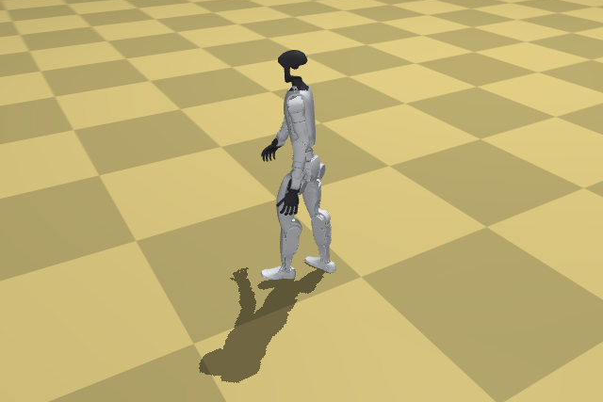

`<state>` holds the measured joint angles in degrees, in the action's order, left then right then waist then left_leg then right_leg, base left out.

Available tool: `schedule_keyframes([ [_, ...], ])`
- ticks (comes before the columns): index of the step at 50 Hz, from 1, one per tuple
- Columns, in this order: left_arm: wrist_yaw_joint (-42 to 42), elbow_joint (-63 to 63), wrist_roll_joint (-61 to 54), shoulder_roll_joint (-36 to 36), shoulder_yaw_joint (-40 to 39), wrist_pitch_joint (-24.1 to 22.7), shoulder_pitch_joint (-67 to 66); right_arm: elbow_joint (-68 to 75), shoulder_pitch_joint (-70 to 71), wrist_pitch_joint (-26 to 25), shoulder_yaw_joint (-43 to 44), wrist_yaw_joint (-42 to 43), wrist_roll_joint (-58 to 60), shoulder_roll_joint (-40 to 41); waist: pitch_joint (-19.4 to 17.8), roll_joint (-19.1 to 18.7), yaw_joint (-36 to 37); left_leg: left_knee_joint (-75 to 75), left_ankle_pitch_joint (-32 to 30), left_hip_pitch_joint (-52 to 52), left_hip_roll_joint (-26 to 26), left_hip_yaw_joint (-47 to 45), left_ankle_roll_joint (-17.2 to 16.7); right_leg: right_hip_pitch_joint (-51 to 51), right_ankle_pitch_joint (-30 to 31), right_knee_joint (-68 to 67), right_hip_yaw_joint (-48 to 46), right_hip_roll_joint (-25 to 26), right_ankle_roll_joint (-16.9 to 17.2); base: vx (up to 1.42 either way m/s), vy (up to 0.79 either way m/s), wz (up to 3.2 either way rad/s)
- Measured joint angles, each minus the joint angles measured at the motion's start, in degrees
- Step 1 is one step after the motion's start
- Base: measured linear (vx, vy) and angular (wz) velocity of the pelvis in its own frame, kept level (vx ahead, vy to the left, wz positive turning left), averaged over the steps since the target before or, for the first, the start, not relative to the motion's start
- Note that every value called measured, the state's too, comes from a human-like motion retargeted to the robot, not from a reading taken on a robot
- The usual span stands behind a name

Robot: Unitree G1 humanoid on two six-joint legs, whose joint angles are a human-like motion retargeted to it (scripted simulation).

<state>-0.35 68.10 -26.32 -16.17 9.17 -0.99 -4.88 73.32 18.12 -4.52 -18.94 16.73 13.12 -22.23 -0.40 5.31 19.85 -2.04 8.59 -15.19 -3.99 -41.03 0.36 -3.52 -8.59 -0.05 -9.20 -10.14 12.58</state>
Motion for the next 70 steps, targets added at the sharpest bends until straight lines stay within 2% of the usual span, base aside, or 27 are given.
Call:
schedule_keyframes([
  [2, -1.55, 0.59, 5.02, 0.80, -1.83, -0.20, -1.15, -1.27, 0.44, 0.64, 1.27, -1.24, 2.61, -0.31, -0.97, -2.36, 1.41, -2.96, 0.92, 0.25, 2.42, -5.82, -4.52, 3.45, -1.82, -0.53, -0.84, 2.74, -1.32, 0.44, -0.01, 0.00],
  [5, -4.50, 1.22, 10.65, 1.72, -3.95, -0.73, -2.75, -2.87, 0.92, 1.65, 2.32, -4.59, 5.31, -0.38, -1.63, -3.67, 2.78, -2.96, 3.15, 0.11, 5.42, -14.49, -9.45, 7.36, -3.61, -1.03, -1.76, 4.76, -2.78, 0.46, 0.01, 0.09],
  [8, -7.80, 1.89, 13.39, 1.93, -5.41, -0.63, -3.82, -4.37, 0.75, 2.32, 2.43, -9.56, 7.12, 0.07, -1.53, -3.76, 3.77, -2.96, 2.50, 2.24, 7.00, -18.67, -11.02, 10.06, -4.26, -2.79, -2.08, 5.90, -4.81, 0.51, 0.05, 0.13],
  [12, -11.94, 2.72, 15.31, 1.24, -6.24, 0.42, -4.67, -6.56, -1.80, 3.19, 2.15, -15.50, 8.58, 1.07, -1.03, -4.43, 3.22, -2.96, 1.78, 7.52, 8.25, -15.14, -10.76, 13.22, -1.52, -9.37, -3.81, 7.21, -7.57, 0.60, 0.10, 0.60],
  [15, -14.04, 2.84, 16.72, 0.01, -5.81, 1.14, -4.26, -7.91, -4.92, 3.99, 1.98, -18.86, 8.19, 1.76, 0.04, -5.05, 1.43, -2.96, 3.31, 11.25, 9.06, -9.17, -10.10, 11.98, 4.83, -21.28, -6.57, 7.39, -8.49, 0.66, 0.12, 1.28],
  [18, -12.09, 1.71, 15.06, -1.86, -3.79, 1.72, -1.69, -7.79, -6.85, 3.82, 0.70, -20.92, 4.78, 2.39, 3.09, -3.43, -1.04, -2.96, 4.76, 10.79, 8.42, -2.12, -7.65, 2.96, 11.93, -38.61, -7.87, 5.56, -7.25, 0.64, 0.11, 1.70],
  [20, -8.99, -0.27, 12.13, -3.16, -2.44, 2.14, 0.38, -7.05, -7.66, 3.18, 0.16, -21.40, 2.96, 2.81, 4.56, -2.37, -3.36, -2.96, 5.38, 10.29, 7.44, 3.17, -6.00, -2.97, 14.47, -47.50, -7.58, 4.65, -6.72, 0.62, 0.07, 2.08],
  [22, -5.82, -3.38, 8.56, -4.31, -1.38, 2.42, 2.24, -5.91, -8.38, 2.37, 0.12, -21.45, 2.20, 3.15, 5.14, -1.88, -5.90, -1.18, 6.87, 9.88, 6.85, 8.64, -4.89, -7.51, 13.86, -52.77, -6.83, 4.07, -7.02, 0.58, 0.05, 2.28],
  [25, -2.71, -9.08, 3.49, -5.60, -0.18, 2.31, 4.49, -4.00, -9.51, 1.35, 0.42, -21.59, 2.11, 3.43, 5.28, -2.06, -9.60, 1.47, 9.06, 10.00, 6.20, 16.56, -4.22, -12.25, 9.83, -55.05, -6.39, 2.94, -8.59, 0.53, 0.02, 2.35],
  [30, -2.16, -18.08, -2.35, -6.96, 1.62, 0.57, 6.81, -2.14, -11.04, 0.76, 0.70, -21.70, 1.98, 3.26, 4.66, -3.23, -14.88, 3.08, 11.24, 11.91, 5.28, 27.86, -4.97, -15.75, 4.53, -44.45, -8.16, -0.40, -10.30, 0.46, -0.04, 2.21],
  [33, -1.94, -21.34, -4.27, -7.92, 2.62, -0.48, 7.58, -2.13, -11.04, 0.69, 0.76, -20.98, 1.06, 3.10, 3.79, -2.88, -17.61, 2.39, 11.80, 13.72, 3.95, 33.36, -5.25, -16.12, 4.49, -31.41, -9.13, -2.61, -9.29, 0.40, -0.11, 1.86],
  [36, -1.53, -21.99, -4.11, -8.71, 3.36, -1.53, 7.52, -2.49, -10.73, 0.76, 0.97, -19.63, -0.69, 3.06, 2.45, -1.45, -20.05, 1.48, 12.41, 16.49, 1.82, 37.81, -5.71, -15.20, 8.10, -15.07, -6.78, -4.20, -6.08, 0.38, -0.17, 1.53],
  [40, -0.78, -18.55, -0.33, -9.17, 3.58, -2.89, 6.52, -2.69, -10.02, 0.73, 2.41, -17.58, -2.45, 3.50, -0.82, -0.08, -22.54, 0.90, 14.43, 22.64, 0.73, 41.89, -7.69, -12.73, 12.57, 2.67, -1.12, -5.38, 1.09, 0.42, -0.23, 0.98],
  [43, -1.11, -13.88, 3.60, -9.44, 3.15, -2.39, 4.87, -2.91, -10.11, 0.91, 4.05, -16.85, -3.33, 4.26, -1.40, -1.61, -22.32, 1.12, 16.43, 25.95, 4.83, 41.25, -10.10, -14.51, 8.89, 4.97, -1.34, -1.70, 2.42, 0.45, -0.37, 0.05],
  [45, -1.37, -10.93, 5.68, -9.31, 2.95, -1.52, 3.14, -3.05, -10.78, 1.06, 4.82, -16.46, -4.14, 4.47, -1.03, -2.15, -22.45, 1.72, 17.58, 27.77, 5.80, 40.98, -9.80, -14.62, 6.88, 5.05, -3.27, -0.74, 2.42, 0.50, -0.26, -0.03],
  [47, -1.66, -7.68, 7.93, -8.73, 2.64, -0.46, 1.78, -3.02, -11.59, 1.10, 5.39, -16.33, -5.25, 4.27, -0.24, -1.81, -23.44, 2.55, 18.21, 29.21, 4.93, 41.84, -7.82, -13.36, 7.68, 5.05, -4.96, -1.44, 2.42, 0.55, -0.18, 0.28],
  [50, -2.28, -1.17, 11.83, -7.37, 1.32, 0.53, 2.31, -2.11, -11.54, 0.83, 5.78, -17.22, -7.32, 3.47, 1.33, -0.66, -25.06, 4.43, 18.01, 29.92, 3.28, 43.42, -4.70, -11.93, 12.36, 5.05, -3.95, -2.21, 2.42, 0.56, -0.27, 0.29],
  [52, -2.34, 1.52, 12.75, -6.88, 0.51, 0.63, 1.77, -1.22, -12.30, 0.55, 5.73, -17.75, -7.87, 3.47, 2.17, -0.40, -24.86, 6.60, 16.86, 30.52, 3.81, 43.63, -4.01, -10.59, 14.78, 5.05, -1.78, -0.86, 2.42, 0.55, -0.41, -0.09],
  [55, -2.44, 3.79, 11.96, -6.04, -0.70, 0.80, 0.50, 0.48, -13.86, -0.23, 5.36, -18.98, -7.82, 3.59, 3.15, -0.25, -23.19, 11.79, 12.86, 30.47, 4.99, 43.55, -4.07, -8.20, 15.08, 5.05, 0.81, 1.45, 2.42, 0.52, -0.44, -0.41],
  [60, -4.02, 3.62, 7.38, -4.09, -1.73, 1.46, -2.25, 3.60, -15.68, -1.85, 4.36, -21.86, -6.78, 3.68, 4.43, 1.56, -19.18, 31.24, 6.58, 22.60, 4.07, 39.34, -2.17, -4.70, 11.80, 5.05, 4.17, 1.42, 2.42, 0.44, -0.30, -0.49],
  [64, -5.64, 2.17, 5.08, -2.62, -1.55, 1.28, -3.08, 5.23, -13.86, -2.49, 3.48, -22.05, -5.68, 3.40, 5.07, 2.73, -16.82, 44.62, 10.32, 12.81, 6.38, 29.16, 1.59, -5.07, 10.80, 4.75, 5.78, 0.58, 2.42, 0.31, -0.18, -0.25],
  [67, -6.27, 1.45, 3.31, -1.48, -1.03, 0.62, -2.57, 5.95, -10.42, -3.02, 2.33, -20.98, -4.17, 2.80, 4.41, 3.27, -14.36, 41.62, 13.44, 10.21, 8.28, 19.11, 2.06, -5.65, 10.53, 4.92, 7.11, 0.55, 2.42, 0.24, -0.18, -0.36],
  [70, -5.94, 1.26, 1.15, -0.39, -0.47, -0.13, -1.76, 6.33, -6.24, -3.21, 1.01, -18.61, -2.13, 2.20, 3.19, 3.17, -11.38, 26.15, 10.54, 11.45, 7.18, 8.76, -1.17, -6.08, 10.14, 5.05, 8.02, 0.61, 2.42, 0.19, -0.09, -0.30],
])
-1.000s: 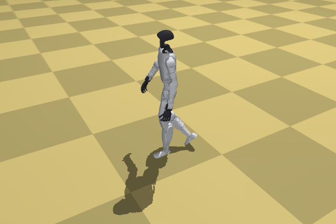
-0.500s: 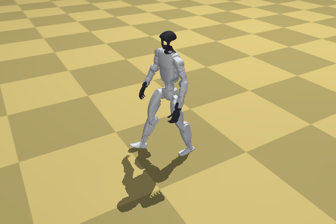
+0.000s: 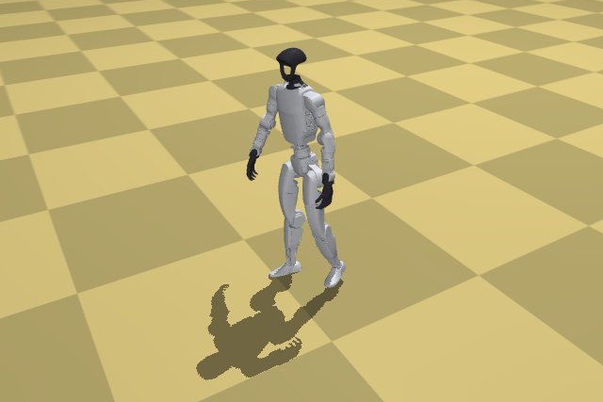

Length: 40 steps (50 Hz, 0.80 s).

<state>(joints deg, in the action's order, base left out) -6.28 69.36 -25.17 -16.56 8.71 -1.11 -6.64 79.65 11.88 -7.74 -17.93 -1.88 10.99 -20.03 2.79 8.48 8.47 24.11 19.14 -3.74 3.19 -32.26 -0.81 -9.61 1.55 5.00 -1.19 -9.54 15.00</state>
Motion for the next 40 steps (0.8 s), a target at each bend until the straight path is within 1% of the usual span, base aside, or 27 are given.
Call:
schedule_keyframes([
  [2, 0.26, 0.13, -0.08, 0.44, -0.09, -0.38, 0.22, -0.08, 2.37, 0.40, -0.40, 1.97, 1.34, -0.09, -0.53, -1.32, 1.70, -11.46, -4.76, 1.00, -0.85, -7.00, -2.68, 0.10, -0.55, 0.00, -0.53, 0.73, 0.00, 0.16, 0.06, 0.00],
  [4, 0.38, 0.26, 0.51, 0.63, -0.43, -0.56, 0.25, -0.25, 4.29, 0.83, -0.79, 3.40, 2.39, 0.09, -0.66, -2.81, 3.10, -19.13, -8.66, 1.11, -1.35, -14.62, -4.34, 0.37, -1.20, 0.00, -1.81, 1.37, 0.00, 0.16, 0.13, 0.33],
  [5, 0.43, 0.31, 0.81, 0.74, -0.64, -0.58, 0.34, -0.28, 5.23, 1.00, -1.04, 3.93, 2.86, 0.20, -0.69, -3.42, 3.82, -22.26, -10.32, 1.12, -1.84, -18.60, -4.77, 0.47, -1.52, 0.00, -2.54, 1.50, 0.00, 0.15, 0.13, 0.56],
  [7, 0.65, 0.14, 0.85, 0.69, -0.99, -0.46, 0.67, -0.16, 6.81, 1.11, -1.87, 4.27, 3.57, 0.67, -0.63, -3.79, 5.47, -25.73, -11.88, 0.91, -3.40, -24.58, -4.31, 0.56, -2.06, 0.00, -4.26, 1.05, 0.00, 0.15, 0.12, 0.76],
  [8, 0.80, -0.08, 0.65, 0.56, -1.12, -0.38, 0.87, -0.08, 7.44, 1.12, -2.37, 4.21, 3.82, 1.00, -0.59, -3.69, 6.41, -26.66, -12.15, 0.73, -4.23, -26.09, -3.77, 0.60, -2.30, 0.00, -5.19, 0.60, 0.00, 0.16, 0.12, 0.95],
  [10, 1.26, -0.85, -0.15, 0.03, -1.29, -0.28, 1.46, 0.06, 8.48, 1.18, -3.35, 3.81, 4.08, 1.85, -0.56, -3.07, 8.37, -27.44, -12.15, 0.09, -5.58, -25.30, -2.68, 0.81, -2.77, 0.00, -7.35, -0.58, 0.00, 0.17, 0.12, 1.15],
  [12, 1.92, -2.06, -1.23, -0.70, -1.45, -0.46, 2.03, -0.20, 8.77, 1.45, -4.30, 3.35, 3.92, 2.81, -0.64, -2.28, 10.33, -27.29, -11.48, -0.72, -6.21, -20.59, -2.30, 1.65, -3.27, 0.00, -10.25, -1.91, 0.00, 0.21, 0.14, 1.47],
  [15, 3.21, -4.41, -2.86, -1.78, -1.78, -0.88, 3.00, -1.40, 8.43, 2.12, -5.45, 2.85, 3.34, 4.07, -0.74, -1.48, 12.79, -27.74, -10.74, -1.76, -5.71, -15.87, -2.97, 3.11, -4.59, -1.27, -16.22, -2.92, -0.90, 0.23, 0.07, 1.91],
  [17, 3.98, -6.06, -3.45, -2.22, -2.03, -1.02, 3.66, -2.69, 7.86, 2.62, -5.86, 2.56, 3.04, 4.54, -0.48, -1.29, 13.93, -28.73, -10.98, -2.22, -4.56, -18.83, -3.93, 3.43, -6.10, -4.06, -21.11, -2.99, -1.97, 0.24, 0.00, 2.31],
  [20, 4.49, -8.14, -3.22, -2.31, -2.24, -1.09, 4.22, -4.79, 6.64, 3.31, -5.88, 1.99, 3.04, 4.66, 0.27, -1.29, 15.28, -29.11, -11.14, -3.10, -2.76, -26.34, -5.82, 3.91, -8.02, -9.18, -28.55, -3.21, -3.61, 0.26, 0.03, 2.43],
  [21, 4.35, -8.58, -2.78, -2.17, -2.21, -1.02, 4.14, -5.42, 6.10, 3.51, -5.70, 1.69, 3.18, 4.50, 0.61, -1.38, 15.74, -29.11, -11.11, -3.37, -2.37, -27.03, -6.40, 4.27, -8.37, -10.77, -30.67, -3.27, -4.43, 0.28, 0.06, 2.34],
  [23, 3.82, -9.15, -1.71, -1.78, -2.10, -0.82, 3.69, -6.50, 4.94, 3.86, -5.17, 1.01, 3.59, 4.03, 1.31, -1.67, 16.69, -29.11, -10.82, -3.80, -1.75, -25.81, -7.27, 5.24, -8.75, -13.71, -34.57, -3.32, -6.43, 0.29, 0.10, 2.19],
  [25, 2.86, -9.15, -0.32, -1.30, -1.96, -0.49, 2.76, -7.27, 3.68, 4.17, -4.36, 0.27, 4.12, 3.37, 2.05, -2.17, 17.52, -29.11, -10.15, -3.93, -1.26, -21.22, -7.67, 6.64, -8.57, -16.29, -38.08, -3.24, -9.04, 0.31, 0.14, 2.02],
  [27, 1.67, -8.45, 1.39, -0.92, -1.97, -0.18, 1.45, -7.64, 2.43, 4.44, -3.24, -0.39, 4.53, 2.67, 2.81, -3.01, 17.89, -29.11, -9.18, -3.59, -0.61, -15.63, -7.88, 8.39, -7.66, -19.04, -41.66, -3.13, -12.28, 0.35, 0.17, 1.93],
  [30, 0.34, -6.27, 4.20, -0.75, -2.34, 0.23, -0.54, -7.76, 0.81, 4.71, -1.16, -0.98, 4.25, 1.81, 3.81, -4.91, 17.27, -29.11, -7.67, -2.25, 0.90, -8.15, -8.14, 10.58, -4.95, -25.45, -45.91, -3.38, -18.18, 0.41, 0.18, 1.93],
  [32, 0.45, -3.93, 6.29, -0.85, -2.92, 0.59, -1.35, -7.73, 0.05, 4.68, 0.33, -1.12, 3.06, 1.38, 3.88, -6.12, 15.56, -29.11, -6.55, -0.82, 1.44, -3.37, -7.69, 9.62, -2.37, -33.68, -44.02, -4.84, -21.73, 0.47, 0.17, 2.08],
  [33, 0.90, -2.62, 7.33, -0.93, -3.26, 0.85, -1.54, -7.72, -0.20, 4.58, 1.07, -1.13, 2.26, 1.22, 3.63, -6.41, 14.38, -29.11, -5.94, -0.05, 1.24, -0.91, -7.17, 7.91, -0.84, -38.68, -40.77, -5.75, -22.75, 0.49, 0.14, 2.22],
  [34, 1.58, -1.24, 8.32, -1.02, -3.62, 1.17, -1.52, -7.73, -0.37, 4.42, 1.81, -1.12, 1.42, 1.13, 3.24, -6.34, 12.91, -29.11, -5.37, 0.60, 0.63, 1.71, -6.52, 5.23, 0.67, -43.55, -35.66, -5.94, -22.53, 0.50, 0.11, 2.33],
  [35, 2.39, 0.19, 9.28, -1.12, -3.99, 1.52, -1.40, -7.76, -0.52, 4.23, 2.54, -1.08, 0.55, 1.07, 2.79, -6.08, 11.31, -29.11, -4.83, 1.20, -0.18, 4.41, -5.81, 2.06, 2.17, -48.34, -29.62, -5.76, -21.68, 0.50, 0.06, 2.43],
  [37, 4.17, 2.86, 10.48, -1.37, -4.47, 2.16, -0.95, -7.93, -1.04, 3.90, 3.70, -0.82, -0.87, 1.33, 2.22, -5.78, 7.58, -29.11, -4.03, 2.13, -0.98, 10.06, -4.99, -3.75, 3.03, -53.94, -17.09, -0.66, -16.33, 0.51, 0.00, 2.44],
  [38, 4.97, 3.94, 10.72, -1.45, -4.48, 2.41, -0.82, -8.10, -1.53, 3.83, 4.04, -0.62, -1.40, 1.49, 2.00, -6.11, 5.71, -29.11, -3.63, 2.77, -0.86, 12.75, -4.85, -5.56, 2.46, -55.36, -12.60, 2.24, -13.50, 0.51, -0.02, 2.28],
  [40, 6.24, 5.40, 10.70, -1.50, -4.13, 2.80, -0.44, -8.58, -2.52, 3.84, 4.08, -0.33, -2.05, 1.59, 1.32, -7.17, 2.25, -29.03, -2.80, 4.19, -0.34, 17.43, -4.67, -8.09, 0.44, -56.67, -8.42, 5.05, -10.31, 0.51, -0.01, 2.01],
])
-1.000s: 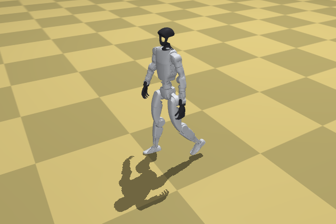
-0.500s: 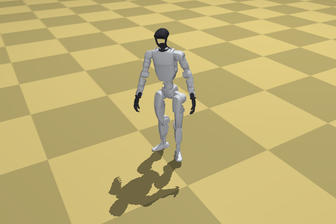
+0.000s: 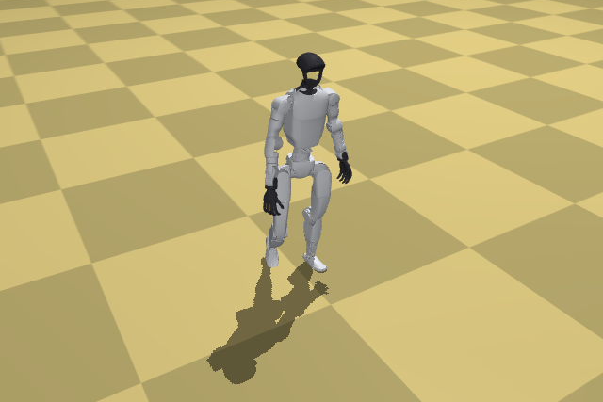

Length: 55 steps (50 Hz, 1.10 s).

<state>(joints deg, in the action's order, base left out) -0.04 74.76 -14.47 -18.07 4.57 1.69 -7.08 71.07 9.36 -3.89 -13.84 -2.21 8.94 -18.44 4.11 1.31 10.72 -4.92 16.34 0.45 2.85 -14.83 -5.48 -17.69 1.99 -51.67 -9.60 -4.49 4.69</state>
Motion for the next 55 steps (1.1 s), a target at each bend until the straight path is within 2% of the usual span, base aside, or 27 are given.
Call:
schedule_keyframes([
  [4, 1.29, 0.07, -2.10, 0.45, 1.93, 0.42, 2.87, -0.90, -0.40, 0.02, -2.27, -0.57, 0.00, -0.86, -2.45, -2.00, -5.69, 2.40, 2.60, 1.05, 0.51, 6.66, 0.88, -3.57, -4.42, 5.39, -3.98, -4.61, -2.75, 0.45, -0.01, 1.48],
  [7, 1.25, -2.49, -5.43, 0.91, 3.92, -0.01, 5.14, -1.12, -0.49, 0.02, -4.64, -1.47, 0.87, -1.68, -4.05, -2.81, -9.05, 4.45, 4.60, 1.25, 0.15, 10.12, 1.54, -4.77, -6.86, 18.83, -6.07, -6.58, -3.49, 0.40, -0.08, 1.07],
  [10, 0.64, -6.39, -9.45, 1.34, 5.26, -1.42, 7.03, -0.53, -0.55, -0.15, -6.77, -2.17, 2.27, -2.34, -5.75, -2.22, -12.14, 6.24, 6.55, 2.51, -1.85, 12.95, 1.92, -2.66, -5.39, 39.82, -4.62, -6.87, -0.28, 0.43, -0.16, 0.94],
  [13, 0.91, -10.04, -12.62, 1.58, 4.99, -3.16, 8.90, 1.35, 0.18, -1.35, -7.36, -3.16, 5.66, -2.10, -8.58, -1.09, -14.57, 7.48, 8.64, 6.47, -3.60, 15.12, 2.60, 1.63, 0.92, 54.70, -1.08, -6.93, 5.91, 0.50, -0.21, 0.66],
  [15, 0.34, -11.88, -14.58, 1.72, 4.58, -3.63, 9.77, 2.98, 0.80, -2.05, -7.54, -4.00, 7.21, -1.67, -9.44, -0.66, -14.95, 8.75, 9.40, 8.49, -3.87, 15.57, 3.89, 2.68, 3.86, 56.67, 1.76, -6.48, 8.21, 0.53, -0.24, 0.13],
  [18, -0.98, -13.29, -18.17, 2.07, 4.44, -2.71, 9.74, 5.53, 1.50, -3.05, -8.31, -4.86, 7.25, -1.08, -8.46, 0.07, -14.33, 14.11, 8.46, 8.68, -4.34, 15.29, 7.43, 4.85, 4.82, 56.22, 4.13, -6.15, 7.22, 0.57, -0.27, -0.21],
  [20, -2.13, -13.42, -20.04, 2.20, 4.87, -1.40, 8.85, 7.04, 1.75, -3.76, -8.98, -5.49, 6.48, -0.53, -7.42, 1.14, -13.51, 21.38, 6.39, 6.93, -5.04, 14.73, 10.58, 6.12, 1.81, 53.48, 4.94, -6.55, 5.87, 0.60, -0.29, -0.33],
  [23, -3.66, -12.25, -19.87, 1.86, 6.30, 0.26, 6.68, 8.37, 2.24, -4.35, -10.00, -6.03, 3.55, 0.70, -4.34, 3.60, -12.71, 41.93, 2.50, -3.64, -6.88, 13.95, 15.81, 6.00, -3.51, 49.06, 5.78, -7.96, 5.00, 0.55, -0.26, -0.16],
  [25, -4.05, -11.12, -18.51, 1.63, 6.95, 0.60, 5.05, 8.32, 2.86, -4.31, -10.45, -5.61, 1.71, 1.37, -2.25, 5.01, -11.99, 53.90, 0.27, -11.78, -7.77, 12.41, 17.86, 5.63, -5.46, 47.75, 6.57, -8.56, 5.02, 0.48, -0.21, -0.21],
  [27, -3.97, -10.02, -17.34, 1.46, 7.15, 0.42, 3.35, 7.40, 3.75, -4.17, -10.89, -5.09, 0.67, 1.79, -1.67, 6.86, -10.04, 59.68, -0.23, -16.91, -8.02, 8.66, 19.04, 6.36, -6.47, 47.63, 8.34, -9.24, 5.68, 0.45, -0.17, -0.62],
  [30, -3.36, -8.01, -16.75, 1.25, 6.87, -0.31, 1.66, 5.28, 5.85, -4.03, -11.77, -4.66, -0.06, 2.07, -2.22, 10.13, -5.51, 59.34, 0.58, -21.29, -7.38, 0.93, 19.39, 7.50, -7.57, 48.06, 11.94, -10.45, 7.73, 0.43, -0.13, -0.98],
  [32, -2.37, -6.51, -17.60, 1.09, 6.42, -0.78, 1.20, 3.66, 7.58, -3.89, -12.52, -4.14, 0.13, 1.93, -3.29, 12.09, -2.00, 52.51, -0.19, -22.14, -7.00, -3.72, 17.66, 8.17, -8.32, 48.38, 14.30, -11.09, 9.51, 0.41, -0.10, -1.09],
  [35, -0.59, -4.13, -18.74, 0.58, 5.30, -1.03, 1.44, 1.23, 10.30, -3.27, -12.78, -2.26, 1.54, 1.53, -5.60, 13.00, 3.57, 34.41, -5.00, -20.52, -5.25, -7.65, 12.19, 9.71, -9.84, 48.24, 17.04, -9.05, 10.31, 0.43, -0.13, -1.10],
  [37, -0.45, -2.50, -16.21, 0.57, 3.83, -0.90, 1.61, -0.36, 11.27, -2.14, -11.49, -0.54, 3.54, 1.02, -7.74, 10.90, 7.12, 18.32, -10.40, -16.65, -3.41, -8.81, 8.31, 12.31, -11.59, 47.39, 18.26, -6.37, 10.31, 0.46, 0.06, -1.08],
  [40, -1.65, -0.53, -9.00, 1.09, 0.54, -1.28, 1.20, -2.55, 11.51, 0.11, -9.14, 1.27, 6.49, 0.13, -10.30, 5.22, 11.07, 1.13, -15.09, -12.39, 1.68, -10.28, 1.50, 17.82, -14.98, 45.73, 19.57, -1.39, 9.29, 0.52, 0.21, -0.89],
  [43, -3.44, 0.46, -1.73, 1.73, -2.55, -2.59, 0.91, -4.08, 11.23, 1.87, -7.77, 1.31, 8.52, -0.53, -11.82, 2.43, 13.36, -0.08, -11.79, -13.92, 6.33, -12.55, -5.27, 22.42, -17.67, 44.59, 20.92, 0.89, 6.77, 0.56, 0.16, -0.60],
  [45, -4.47, 0.52, 1.05, 1.74, -3.86, -3.28, 1.05, -4.75, 11.05, 2.40, -7.42, 1.01, 9.40, -0.59, -12.17, 2.20, 14.68, -0.08, -10.44, -14.27, 7.81, -14.30, -7.88, 24.11, -18.75, 43.68, 22.12, 1.30, 5.41, 0.55, 0.17, -0.59],
  [50, -6.28, -0.56, 0.87, 0.20, -4.87, -2.36, 1.84, -5.86, 9.03, 2.02, -7.76, 0.63, 9.74, 0.69, -10.76, 3.06, 16.05, -0.08, -15.33, -10.75, 9.74, -16.87, -8.93, 25.24, -18.73, 37.86, 25.08, 3.13, 2.39, 0.58, 0.23, -0.51],
  [53, -7.43, -0.23, 0.94, -1.03, -4.85, -1.25, 2.82, -6.20, 6.36, 1.87, -8.23, -0.11, 9.30, 1.74, -8.71, 3.74, 13.81, -0.08, -16.59, -8.48, 10.19, -16.21, -7.84, 23.59, -14.90, 30.06, 24.80, 4.69, 1.74, 0.63, 0.31, -0.06],
  [55, -7.96, 0.48, 1.51, -1.86, -4.36, -0.58, 3.83, -6.25, 4.32, 1.90, -8.78, -0.91, 8.56, 2.28, -7.00, 4.34, 10.92, -0.08, -15.10, -7.36, 9.92, -14.97, -6.53, 20.99, -9.83, 23.03, 23.06, 5.43, 2.11, 0.64, 0.32, 0.31],
])
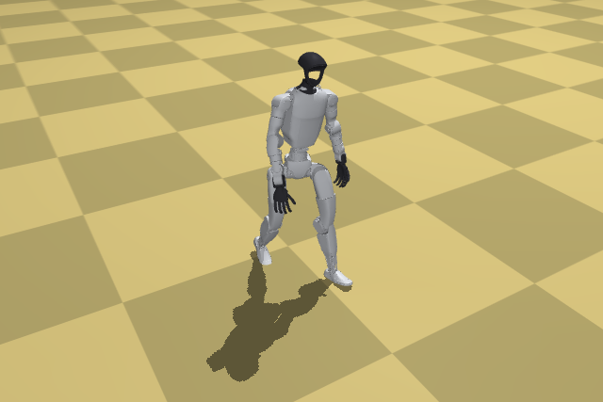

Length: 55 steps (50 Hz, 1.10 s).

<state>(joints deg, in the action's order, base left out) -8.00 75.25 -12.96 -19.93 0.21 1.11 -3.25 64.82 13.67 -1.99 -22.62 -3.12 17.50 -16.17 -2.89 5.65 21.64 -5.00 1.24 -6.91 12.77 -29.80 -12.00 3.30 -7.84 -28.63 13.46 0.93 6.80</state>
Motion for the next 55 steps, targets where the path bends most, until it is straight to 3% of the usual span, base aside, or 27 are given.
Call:
schedule_keyframes([
  [5, 1.56, 2.04, 2.76, -1.64, 3.00, 0.87, 4.07, 0.17, -4.91, 0.51, -1.63, -1.41, -3.41, -0.19, 4.18, -0.23, -11.02, 0.00, 5.29, 1.95, -1.22, 4.87, 2.81, -10.28, 15.04, -18.22, -10.47, -1.22, 0.26, 0.61, 0.29, 0.64],
  [7, 3.41, 2.14, 3.23, -2.26, 4.59, 1.16, 6.36, 0.29, -6.44, 0.64, -1.77, -0.95, -4.85, -0.93, 4.92, -1.16, -16.02, 0.05, 6.64, 2.67, -1.64, 6.94, 3.43, -14.02, 15.95, -22.42, -14.96, -2.55, -0.83, 0.56, 0.22, 0.78],
  [10, 6.67, 0.77, 0.22, -3.72, 8.28, 0.08, 10.12, 0.90, -7.98, 1.55, -1.54, -1.84, -8.27, -2.23, 4.81, -2.52, -23.63, 1.65, 9.39, 3.23, -2.31, 10.31, 4.83, -18.05, 11.27, -23.02, -19.42, -3.55, -2.07, 0.52, 0.16, 0.85],
  [15, 8.29, -1.50, -4.76, -6.56, 10.87, -1.54, 17.31, 2.46, -10.71, 2.06, 0.88, -0.79, -11.87, -3.92, 4.71, -3.39, -33.68, 3.64, 12.38, 4.14, -4.51, 13.47, 7.17, -21.10, 2.81, -6.51, -23.74, -5.43, -2.93, 0.45, 0.07, 0.60],
  [18, 6.66, -2.49, -6.81, -7.97, 10.86, -2.63, 21.07, 3.40, -12.40, 2.06, 3.19, 0.10, -14.63, -4.64, 4.82, -2.26, -38.41, 4.17, 13.73, 5.91, -7.47, 14.08, 8.15, -18.99, 2.99, 13.05, -26.06, -7.52, -2.06, 0.44, -0.03, 0.35],
  [20, 5.95, -2.87, -7.84, -8.69, 10.66, -3.61, 23.22, 4.05, -13.49, 1.82, 5.23, 0.68, -16.70, -4.96, 4.45, -0.84, -41.27, 4.48, 15.05, 8.35, -9.81, 14.40, 8.68, -16.52, 5.67, 25.55, -26.37, -8.67, 0.64, 0.49, -0.08, 0.19],
  [24, 4.87, -2.95, -7.46, -8.97, 10.38, -4.27, 26.06, 5.22, -15.75, 0.56, 10.53, -0.61, -20.77, -5.31, 3.97, 0.87, -43.68, 5.77, 17.88, 13.76, -11.90, 12.71, 10.13, -15.20, 12.52, 33.63, -21.28, -8.48, 6.28, 0.51, -0.11, -0.45],
  [27, 3.73, -3.40, -8.09, -7.77, 10.42, -3.02, 26.45, 5.75, -17.17, -0.37, 14.19, -0.98, -23.86, -6.38, 4.68, 1.12, -44.39, 8.90, 18.65, 16.07, -12.58, 10.40, 11.91, -13.94, 14.77, 33.63, -15.97, -8.06, 6.70, 0.51, -0.14, -0.92],
  [35, 1.42, -5.33, -11.33, -1.62, 12.38, 1.85, 22.75, 5.22, -17.86, -2.48, 19.22, -0.40, -27.78, -10.75, 7.49, 3.40, -45.73, 32.89, 12.58, 14.03, -13.42, 7.32, 17.29, -8.69, 7.90, 28.07, -2.99, -9.59, 6.30, 0.51, -0.12, -1.35],
  [42, 1.73, -5.57, -12.05, 3.34, 15.06, 1.84, 20.96, 2.65, -17.32, -1.87, 20.92, 0.58, -28.11, -12.48, 10.16, 2.03, -45.64, 34.44, 10.96, 12.07, -14.88, 15.32, 13.94, -5.70, 7.99, 28.34, 7.55, -5.75, 8.20, 0.39, -0.06, -1.66],
  [48, 0.39, -6.16, -10.27, 5.44, 16.98, 2.14, 21.99, 1.39, -18.65, -2.35, 22.54, 0.02, -28.71, -12.00, 10.42, -0.17, -46.79, 32.72, 4.22, 15.28, -13.58, 21.71, 10.37, -2.37, 9.35, 29.88, 13.10, -0.76, 8.20, 0.27, -0.09, -1.20],
  [55, -0.95, -7.75, -9.02, 5.56, 17.74, 2.33, 21.69, 1.01, -22.79, -2.99, 24.47, -0.89, -28.69, -10.93, 11.66, -1.28, -49.25, 28.95, -1.66, 18.20, -15.69, 24.87, 9.21, -1.51, 10.79, 30.81, 19.42, 0.22, 8.20, 0.14, 0.04, -0.93],
])
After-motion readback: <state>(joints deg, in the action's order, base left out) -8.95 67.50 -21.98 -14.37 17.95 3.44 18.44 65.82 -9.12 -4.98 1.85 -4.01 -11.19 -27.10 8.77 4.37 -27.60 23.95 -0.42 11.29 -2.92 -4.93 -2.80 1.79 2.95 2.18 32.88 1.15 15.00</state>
